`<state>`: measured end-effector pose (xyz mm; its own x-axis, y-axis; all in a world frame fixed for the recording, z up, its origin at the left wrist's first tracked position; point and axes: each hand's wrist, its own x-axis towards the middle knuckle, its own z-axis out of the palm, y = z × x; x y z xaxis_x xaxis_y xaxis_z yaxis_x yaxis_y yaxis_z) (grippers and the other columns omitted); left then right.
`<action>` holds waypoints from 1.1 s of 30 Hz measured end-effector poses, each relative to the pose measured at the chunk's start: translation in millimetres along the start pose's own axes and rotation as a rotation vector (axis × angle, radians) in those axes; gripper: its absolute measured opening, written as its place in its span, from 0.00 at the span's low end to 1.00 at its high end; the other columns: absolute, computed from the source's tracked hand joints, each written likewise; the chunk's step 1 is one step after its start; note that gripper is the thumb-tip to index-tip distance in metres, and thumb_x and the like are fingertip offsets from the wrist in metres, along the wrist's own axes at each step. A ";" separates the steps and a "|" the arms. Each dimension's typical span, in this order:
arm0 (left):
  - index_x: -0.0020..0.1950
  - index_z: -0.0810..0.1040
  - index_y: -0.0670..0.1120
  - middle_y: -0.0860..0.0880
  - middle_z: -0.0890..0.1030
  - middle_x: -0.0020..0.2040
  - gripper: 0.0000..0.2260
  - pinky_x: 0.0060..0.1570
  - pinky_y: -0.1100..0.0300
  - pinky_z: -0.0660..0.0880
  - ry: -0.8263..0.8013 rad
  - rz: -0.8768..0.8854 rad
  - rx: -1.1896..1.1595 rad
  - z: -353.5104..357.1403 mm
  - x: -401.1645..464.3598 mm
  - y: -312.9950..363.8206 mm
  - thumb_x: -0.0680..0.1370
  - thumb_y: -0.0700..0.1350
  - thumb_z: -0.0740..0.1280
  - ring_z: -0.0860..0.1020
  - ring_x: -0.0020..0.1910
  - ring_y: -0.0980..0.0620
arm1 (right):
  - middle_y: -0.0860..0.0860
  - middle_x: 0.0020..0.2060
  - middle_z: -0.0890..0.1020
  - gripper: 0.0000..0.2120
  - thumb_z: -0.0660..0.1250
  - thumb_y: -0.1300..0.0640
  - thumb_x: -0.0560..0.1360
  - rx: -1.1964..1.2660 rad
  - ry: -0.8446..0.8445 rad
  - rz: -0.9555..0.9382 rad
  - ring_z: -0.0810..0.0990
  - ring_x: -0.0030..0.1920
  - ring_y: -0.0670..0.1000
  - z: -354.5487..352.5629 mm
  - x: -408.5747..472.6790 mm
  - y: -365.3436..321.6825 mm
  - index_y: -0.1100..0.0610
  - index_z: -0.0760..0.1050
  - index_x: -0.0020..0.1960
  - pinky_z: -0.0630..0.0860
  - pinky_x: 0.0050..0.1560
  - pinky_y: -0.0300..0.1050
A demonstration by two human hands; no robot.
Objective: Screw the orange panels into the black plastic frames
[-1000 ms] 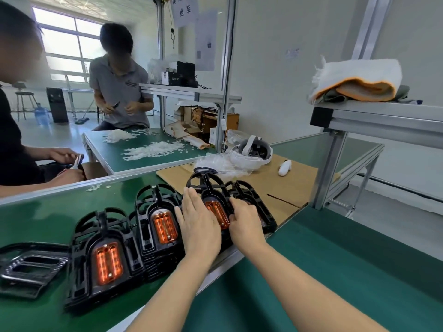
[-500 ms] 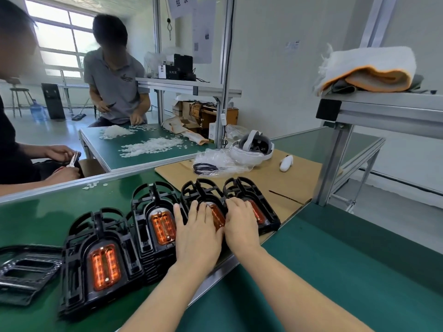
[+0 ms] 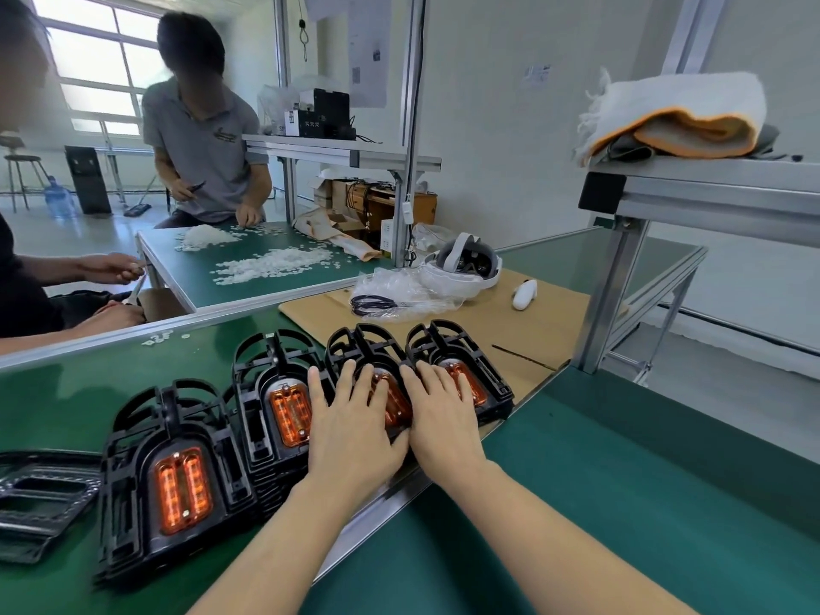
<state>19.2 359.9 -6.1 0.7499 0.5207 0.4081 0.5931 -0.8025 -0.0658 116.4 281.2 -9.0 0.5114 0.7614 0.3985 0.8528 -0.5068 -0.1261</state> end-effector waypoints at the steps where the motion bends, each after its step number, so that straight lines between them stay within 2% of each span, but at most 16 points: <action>1: 0.78 0.54 0.50 0.49 0.53 0.78 0.36 0.65 0.37 0.26 -0.005 0.007 0.007 0.1 -0.9 -0.1 0.74 0.67 0.48 0.44 0.77 0.47 | 0.51 0.77 0.58 0.26 0.54 0.56 0.81 0.006 0.000 -0.001 0.53 0.76 0.51 0.3 -1.4 1.9 0.50 0.53 0.77 0.45 0.76 0.54; 5: 0.78 0.51 0.50 0.48 0.50 0.79 0.37 0.62 0.37 0.23 -0.022 0.044 0.035 1.3 -5.2 2.7 0.74 0.68 0.54 0.43 0.77 0.46 | 0.48 0.77 0.58 0.25 0.52 0.56 0.82 0.040 -0.018 -0.012 0.53 0.76 0.49 2.4 -7.9 8.5 0.49 0.52 0.78 0.45 0.76 0.54; 8: 0.77 0.52 0.54 0.47 0.51 0.79 0.34 0.60 0.36 0.22 -0.019 0.059 0.063 0.5 -5.6 3.4 0.75 0.65 0.56 0.43 0.77 0.44 | 0.45 0.78 0.55 0.24 0.51 0.50 0.83 0.088 -0.006 0.020 0.49 0.77 0.47 2.6 -12.4 14.8 0.47 0.51 0.78 0.41 0.75 0.55; 10: 0.78 0.52 0.53 0.46 0.51 0.79 0.35 0.61 0.35 0.22 -0.023 0.062 0.090 -0.4 -5.5 2.6 0.75 0.66 0.57 0.42 0.77 0.43 | 0.44 0.78 0.52 0.25 0.51 0.47 0.82 0.140 0.022 0.091 0.45 0.77 0.47 2.2 -15.9 21.3 0.45 0.51 0.78 0.37 0.74 0.57; 13: 0.78 0.49 0.50 0.46 0.49 0.79 0.39 0.62 0.36 0.22 -0.032 0.103 0.110 2.4 -6.0 3.8 0.74 0.68 0.57 0.40 0.77 0.44 | 0.44 0.78 0.47 0.31 0.57 0.48 0.78 0.203 0.028 0.232 0.41 0.77 0.47 0.8 -23.0 38.2 0.43 0.49 0.78 0.36 0.73 0.62; 16: 0.78 0.48 0.50 0.46 0.49 0.79 0.39 0.62 0.37 0.22 -0.037 0.111 0.106 4.3 -5.6 6.3 0.74 0.69 0.56 0.42 0.77 0.44 | 0.43 0.78 0.43 0.40 0.63 0.52 0.72 0.233 -0.041 0.298 0.37 0.77 0.48 1.9 -30.4 53.7 0.42 0.47 0.78 0.38 0.73 0.66; 22: 0.78 0.44 0.48 0.43 0.47 0.79 0.37 0.63 0.35 0.26 -0.071 0.070 0.176 9.2 -0.9 9.9 0.77 0.62 0.59 0.40 0.77 0.41 | 0.48 0.79 0.43 0.37 0.61 0.63 0.75 0.243 -0.129 0.206 0.33 0.76 0.57 10.2 -22.2 56.6 0.44 0.50 0.78 0.47 0.77 0.58; 27: 0.78 0.43 0.47 0.43 0.46 0.79 0.36 0.67 0.34 0.32 -0.090 0.028 0.201 10.5 7.0 10.8 0.79 0.61 0.57 0.40 0.76 0.40 | 0.50 0.79 0.43 0.35 0.58 0.65 0.78 0.175 -0.148 0.183 0.34 0.76 0.59 13.3 -14.0 57.1 0.46 0.49 0.79 0.47 0.77 0.56; 33: 0.78 0.43 0.46 0.42 0.45 0.79 0.37 0.68 0.34 0.36 -0.120 -0.002 0.190 10.4 12.8 13.7 0.78 0.61 0.57 0.39 0.76 0.39 | 0.52 0.79 0.46 0.32 0.60 0.55 0.81 0.099 -0.232 0.152 0.38 0.76 0.62 8.0 5.8 55.8 0.47 0.48 0.79 0.50 0.76 0.58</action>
<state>40.0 358.7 -11.2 0.7716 0.5620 0.2979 0.6304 -0.7382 -0.2401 167.8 260.5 -21.0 0.6351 0.7576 0.1508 0.7647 -0.5890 -0.2615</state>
